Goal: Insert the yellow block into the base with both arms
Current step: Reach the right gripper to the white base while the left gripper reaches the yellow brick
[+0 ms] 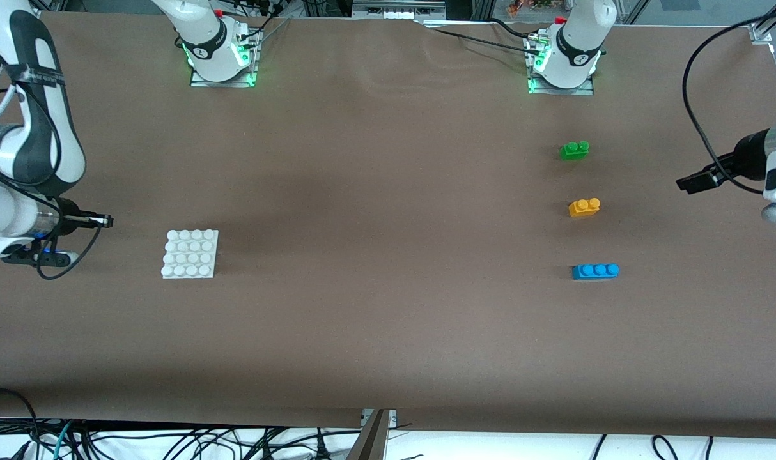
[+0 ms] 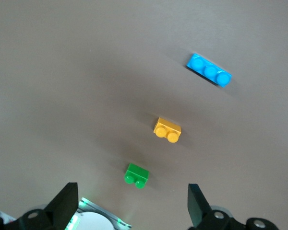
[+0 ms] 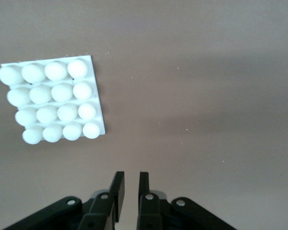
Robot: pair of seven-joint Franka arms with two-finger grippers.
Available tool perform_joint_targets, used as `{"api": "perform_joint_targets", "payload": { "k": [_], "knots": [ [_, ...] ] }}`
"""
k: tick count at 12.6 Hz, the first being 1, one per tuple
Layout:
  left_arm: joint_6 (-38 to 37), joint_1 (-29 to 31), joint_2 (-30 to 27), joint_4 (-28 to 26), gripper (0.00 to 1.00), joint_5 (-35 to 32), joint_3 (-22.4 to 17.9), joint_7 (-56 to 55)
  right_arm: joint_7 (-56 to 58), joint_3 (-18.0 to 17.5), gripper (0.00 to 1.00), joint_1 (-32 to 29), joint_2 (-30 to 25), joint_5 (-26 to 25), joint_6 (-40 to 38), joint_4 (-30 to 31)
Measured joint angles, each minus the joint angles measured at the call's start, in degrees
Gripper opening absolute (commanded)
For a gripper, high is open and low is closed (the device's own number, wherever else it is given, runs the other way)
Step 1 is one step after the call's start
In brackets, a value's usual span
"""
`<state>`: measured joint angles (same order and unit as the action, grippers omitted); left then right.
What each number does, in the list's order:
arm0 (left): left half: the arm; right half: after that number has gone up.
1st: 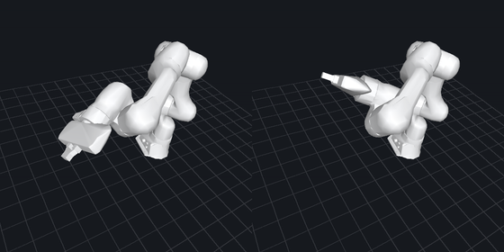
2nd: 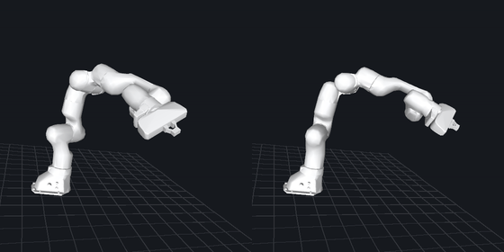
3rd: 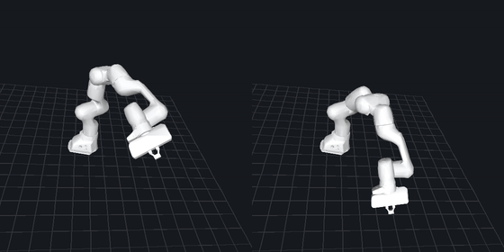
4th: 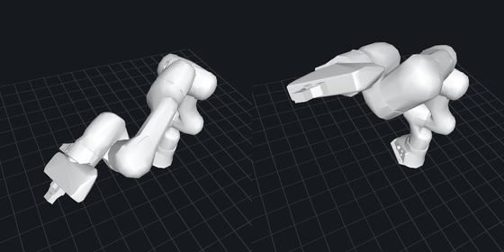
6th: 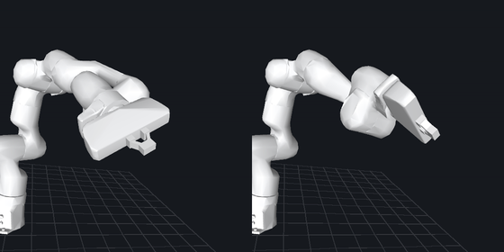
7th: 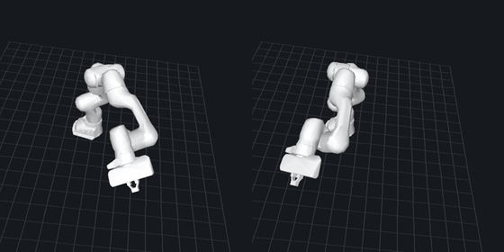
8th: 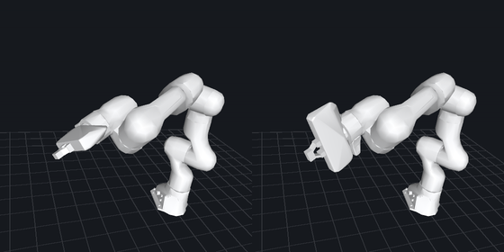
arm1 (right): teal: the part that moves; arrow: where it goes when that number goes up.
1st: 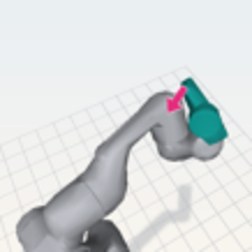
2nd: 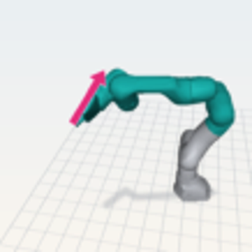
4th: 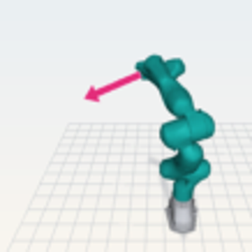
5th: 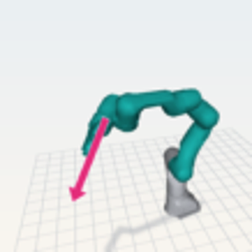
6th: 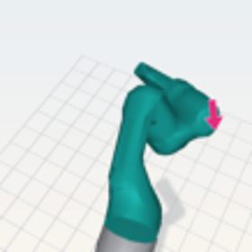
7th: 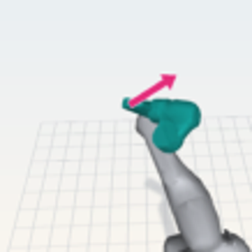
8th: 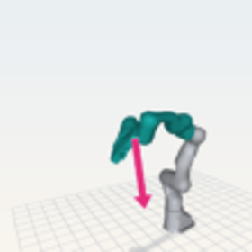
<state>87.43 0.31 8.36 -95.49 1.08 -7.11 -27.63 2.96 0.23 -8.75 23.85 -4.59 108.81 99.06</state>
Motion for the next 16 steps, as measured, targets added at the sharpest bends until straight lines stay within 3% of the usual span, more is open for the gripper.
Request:
{"api": "perform_joint_targets", "payload": {
  "k": [4,10,16],
  "knots": [
    [1.5,0.3,3.6,-1.4,1.0,0.8,0.0,-9.0,0.1,0.1,0.12,0.0,4.9,0.0,6.1,0.5],
    [16.8,0.3,4.2,-13.3,1.0,1.2,1.1,-29.5,0.3,0.0,0.12,0.2,10.1,-0.1,12.7,0.6],
    [31.7,-0.3,4.2,-23.2,1.0,1.2,6.4,-46.9,0.3,-0.3,0.13,0.7,12.2,-0.1,16.3,0.6]
  ]
}}
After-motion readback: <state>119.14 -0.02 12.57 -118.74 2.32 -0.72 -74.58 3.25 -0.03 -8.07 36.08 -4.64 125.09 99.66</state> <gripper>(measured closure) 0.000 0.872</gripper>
